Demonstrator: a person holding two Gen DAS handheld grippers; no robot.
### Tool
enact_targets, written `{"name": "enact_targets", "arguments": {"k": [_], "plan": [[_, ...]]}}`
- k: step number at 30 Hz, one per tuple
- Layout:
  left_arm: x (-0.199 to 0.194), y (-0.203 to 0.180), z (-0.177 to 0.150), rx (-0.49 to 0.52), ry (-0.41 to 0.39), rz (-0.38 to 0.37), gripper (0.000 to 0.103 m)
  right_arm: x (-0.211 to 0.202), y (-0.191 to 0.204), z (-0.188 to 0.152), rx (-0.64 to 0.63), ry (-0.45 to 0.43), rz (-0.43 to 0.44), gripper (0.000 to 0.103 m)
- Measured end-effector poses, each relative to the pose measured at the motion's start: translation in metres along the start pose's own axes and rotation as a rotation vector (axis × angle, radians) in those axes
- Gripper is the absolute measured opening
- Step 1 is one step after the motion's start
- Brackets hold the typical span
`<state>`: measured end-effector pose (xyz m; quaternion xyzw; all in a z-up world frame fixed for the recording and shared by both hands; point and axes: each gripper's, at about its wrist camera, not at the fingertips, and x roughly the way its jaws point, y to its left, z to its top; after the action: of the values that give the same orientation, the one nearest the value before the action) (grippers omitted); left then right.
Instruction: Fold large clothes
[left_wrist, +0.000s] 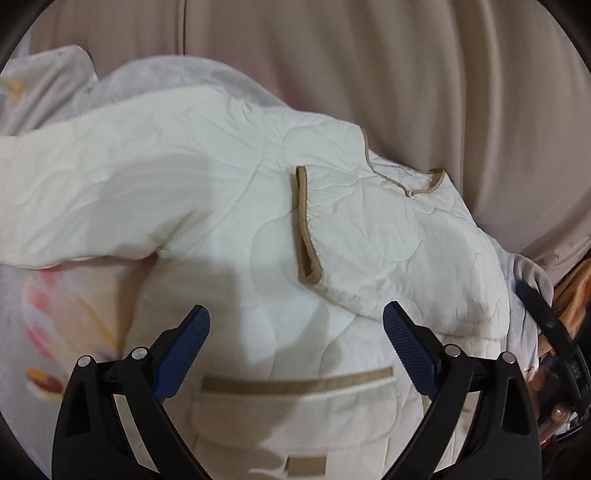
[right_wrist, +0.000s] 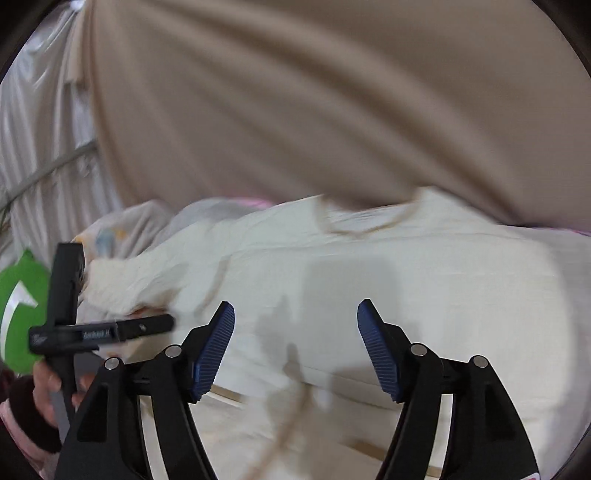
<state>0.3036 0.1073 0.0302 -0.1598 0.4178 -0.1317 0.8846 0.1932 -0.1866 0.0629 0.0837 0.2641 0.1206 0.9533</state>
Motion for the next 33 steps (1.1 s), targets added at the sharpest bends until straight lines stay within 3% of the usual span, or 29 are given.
{"name": "enact_targets", "arguments": {"k": [3, 4, 5, 7, 10, 11, 12, 13, 14, 16, 19, 21, 22, 23, 26, 27, 28, 29, 30, 31, 33], "plan": [[0.027, -0.008, 0.007, -0.007, 0.046, -0.012, 0.091, -0.031, -0.074, -0.014, 0.13, -0.009, -0.175, 0.07], [0.037, -0.012, 0.011, 0.002, 0.066, -0.016, 0.084, -0.037, -0.105, -0.023, 0.209, 0.006, -0.216, 0.07], [0.043, -0.017, 0.013, 0.014, 0.075, -0.008, 0.075, -0.039, -0.133, -0.031, 0.293, 0.023, -0.231, 0.07], [0.055, -0.029, 0.018, 0.058, 0.079, 0.023, 0.033, -0.036, -0.171, -0.044, 0.418, 0.054, -0.23, 0.07], [0.057, -0.035, 0.027, 0.056, 0.048, 0.046, 0.008, -0.015, -0.194, -0.055, 0.504, 0.101, -0.19, 0.068], [0.056, -0.034, 0.032, 0.059, 0.038, 0.042, 0.008, -0.008, -0.193, -0.055, 0.51, 0.112, -0.165, 0.051], [0.052, -0.036, 0.035, 0.07, 0.022, 0.049, 0.007, 0.0, -0.188, -0.051, 0.499, 0.133, -0.151, 0.042], [0.045, -0.039, 0.039, 0.092, -0.009, 0.054, 0.006, -0.003, -0.181, -0.044, 0.456, 0.114, -0.168, 0.023], [0.04, -0.04, 0.044, 0.108, -0.035, 0.061, 0.006, -0.009, -0.168, -0.035, 0.404, 0.074, -0.168, 0.018], [0.025, -0.044, 0.049, 0.142, -0.094, 0.073, 0.006, -0.038, -0.145, -0.019, 0.332, -0.053, -0.117, 0.017], [0.028, -0.038, 0.054, 0.152, -0.122, 0.125, 0.006, -0.052, -0.134, -0.014, 0.276, -0.117, -0.097, 0.016], [0.054, -0.03, 0.047, 0.155, -0.049, 0.163, 0.007, -0.016, -0.146, -0.027, 0.245, 0.03, -0.208, 0.017], [0.072, -0.026, 0.04, 0.16, 0.006, 0.179, 0.008, 0.001, -0.156, -0.033, 0.251, 0.112, -0.246, 0.02], [0.074, -0.021, 0.034, 0.166, 0.01, 0.182, 0.008, 0.013, -0.165, -0.044, 0.271, 0.167, -0.254, 0.023], [0.054, -0.02, 0.03, 0.172, -0.007, 0.162, 0.013, -0.017, -0.162, -0.045, 0.307, 0.117, -0.261, 0.035], [0.041, -0.017, 0.029, 0.159, -0.002, 0.139, 0.018, -0.032, -0.158, -0.045, 0.303, 0.098, -0.259, 0.036], [0.026, -0.013, 0.027, 0.148, -0.009, 0.118, 0.031, -0.052, -0.151, -0.046, 0.289, 0.085, -0.235, 0.04], [0.004, -0.007, 0.021, 0.142, -0.028, 0.098, 0.042, -0.07, -0.146, -0.049, 0.274, 0.086, -0.213, 0.049], [-0.014, -0.002, 0.014, 0.143, -0.041, 0.087, 0.062, -0.086, -0.138, -0.054, 0.254, 0.094, -0.204, 0.055], [-0.034, 0.005, 0.003, 0.148, -0.052, 0.08, 0.075, -0.106, -0.129, -0.067, 0.227, 0.112, -0.198, 0.064], [-0.067, 0.024, -0.026, 0.145, -0.051, 0.082, 0.084, -0.136, -0.115, -0.097, 0.194, 0.163, -0.173, 0.07]]}}
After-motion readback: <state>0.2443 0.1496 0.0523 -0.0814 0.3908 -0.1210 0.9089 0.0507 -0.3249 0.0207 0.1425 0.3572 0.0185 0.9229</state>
